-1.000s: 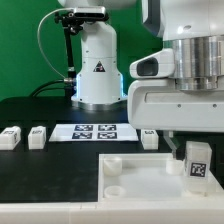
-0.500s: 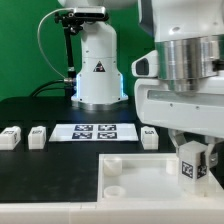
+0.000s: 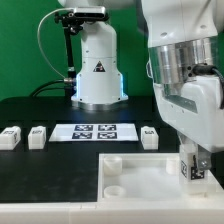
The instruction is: Assemble one leg
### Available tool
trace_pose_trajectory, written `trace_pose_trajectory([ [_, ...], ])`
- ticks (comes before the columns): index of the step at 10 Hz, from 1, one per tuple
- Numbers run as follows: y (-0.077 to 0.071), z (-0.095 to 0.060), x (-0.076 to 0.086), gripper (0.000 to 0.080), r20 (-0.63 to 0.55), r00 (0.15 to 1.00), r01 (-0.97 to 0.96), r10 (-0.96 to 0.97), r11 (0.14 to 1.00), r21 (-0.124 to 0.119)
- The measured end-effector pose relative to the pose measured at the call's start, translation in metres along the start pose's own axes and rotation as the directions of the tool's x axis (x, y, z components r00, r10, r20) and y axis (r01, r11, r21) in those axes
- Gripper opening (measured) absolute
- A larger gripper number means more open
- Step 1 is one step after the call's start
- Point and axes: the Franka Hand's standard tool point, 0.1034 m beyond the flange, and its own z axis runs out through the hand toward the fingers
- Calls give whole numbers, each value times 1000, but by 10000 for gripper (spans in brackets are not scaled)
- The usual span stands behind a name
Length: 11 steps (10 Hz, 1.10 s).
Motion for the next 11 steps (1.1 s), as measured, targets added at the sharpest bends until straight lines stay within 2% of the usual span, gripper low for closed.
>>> trace_pose_trajectory([
  [1, 0, 0, 1, 300, -1, 985, 171, -171, 985, -1],
  [2, -1, -1, 0, 417, -7, 932, 363, -363, 932, -12],
  [3, 0, -1, -1, 417, -13, 850, 526, -526, 850, -23],
  [4, 0, -1, 0, 595, -12, 813, 581, -582, 813, -23],
  [5, 0, -1, 1, 643, -12, 752, 659, -659, 752, -26],
  [6, 0, -1, 2, 643, -12, 651, 759, -759, 651, -35],
  [8, -5, -4, -3, 649, -19, 269, 958, -963, 269, -99],
  [9, -6, -4, -3, 649, -27, 131, 986, -991, 133, -105],
  [10, -6, -3, -3, 649, -38, 268, 958, -963, 270, -94],
  [11, -6, -3, -3, 649, -41, 308, 946, -950, 311, -90],
])
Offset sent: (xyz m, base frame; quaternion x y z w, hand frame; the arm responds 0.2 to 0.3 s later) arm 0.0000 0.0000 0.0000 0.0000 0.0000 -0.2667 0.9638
